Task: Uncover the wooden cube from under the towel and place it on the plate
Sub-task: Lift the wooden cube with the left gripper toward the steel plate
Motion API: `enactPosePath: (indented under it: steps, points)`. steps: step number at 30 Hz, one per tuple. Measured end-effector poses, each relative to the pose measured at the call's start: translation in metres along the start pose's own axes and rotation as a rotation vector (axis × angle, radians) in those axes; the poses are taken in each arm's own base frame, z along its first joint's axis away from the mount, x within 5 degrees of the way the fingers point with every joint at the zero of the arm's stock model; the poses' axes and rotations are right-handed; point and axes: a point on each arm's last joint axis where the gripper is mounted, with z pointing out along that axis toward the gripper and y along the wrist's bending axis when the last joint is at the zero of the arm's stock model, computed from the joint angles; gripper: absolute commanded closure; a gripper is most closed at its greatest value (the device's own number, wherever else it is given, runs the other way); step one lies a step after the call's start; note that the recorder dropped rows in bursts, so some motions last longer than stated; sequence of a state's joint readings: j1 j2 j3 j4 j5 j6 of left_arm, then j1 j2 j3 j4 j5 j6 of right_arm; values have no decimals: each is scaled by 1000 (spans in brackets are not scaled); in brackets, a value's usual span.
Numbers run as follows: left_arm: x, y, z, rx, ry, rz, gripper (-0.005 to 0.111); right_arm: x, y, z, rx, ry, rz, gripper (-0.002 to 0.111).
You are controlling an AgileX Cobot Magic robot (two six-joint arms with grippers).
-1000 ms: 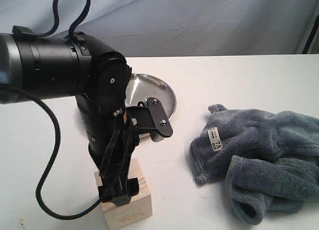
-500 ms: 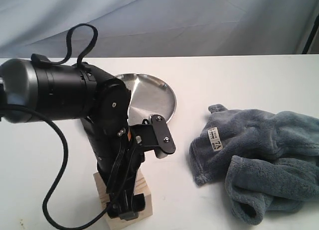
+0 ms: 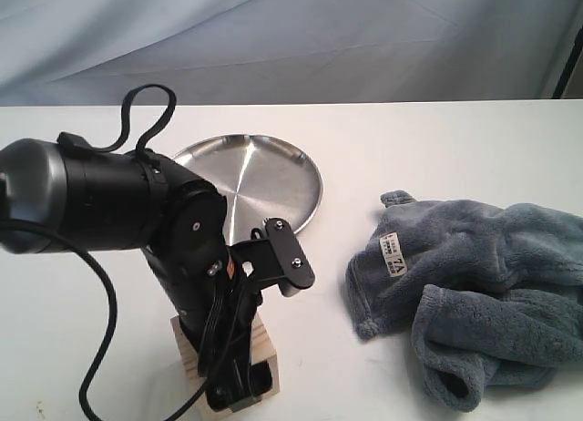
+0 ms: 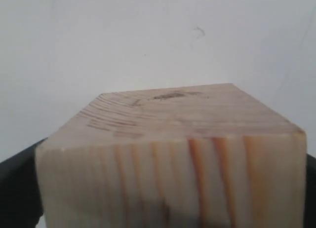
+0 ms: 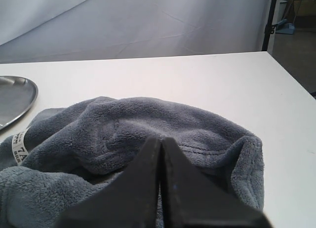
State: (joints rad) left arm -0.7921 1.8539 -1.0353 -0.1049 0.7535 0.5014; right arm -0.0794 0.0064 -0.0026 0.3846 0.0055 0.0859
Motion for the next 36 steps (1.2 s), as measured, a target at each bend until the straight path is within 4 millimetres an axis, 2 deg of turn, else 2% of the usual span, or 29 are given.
enactPosePath:
  steps: [6,23,30,36]
  points:
    - [7,-2,11,-19,-31,-23,2,0,0,0,0,0,0,105]
    - [10,-3,11,-5,-9,-87,2,0,0,0,0,0,0,105]
    - [10,-4,12,-1,-2,-186,2,0,0,0,0,0,0,105]
    - [12,-3,26,24,61,-233,2,0,0,0,0,0,0,105]
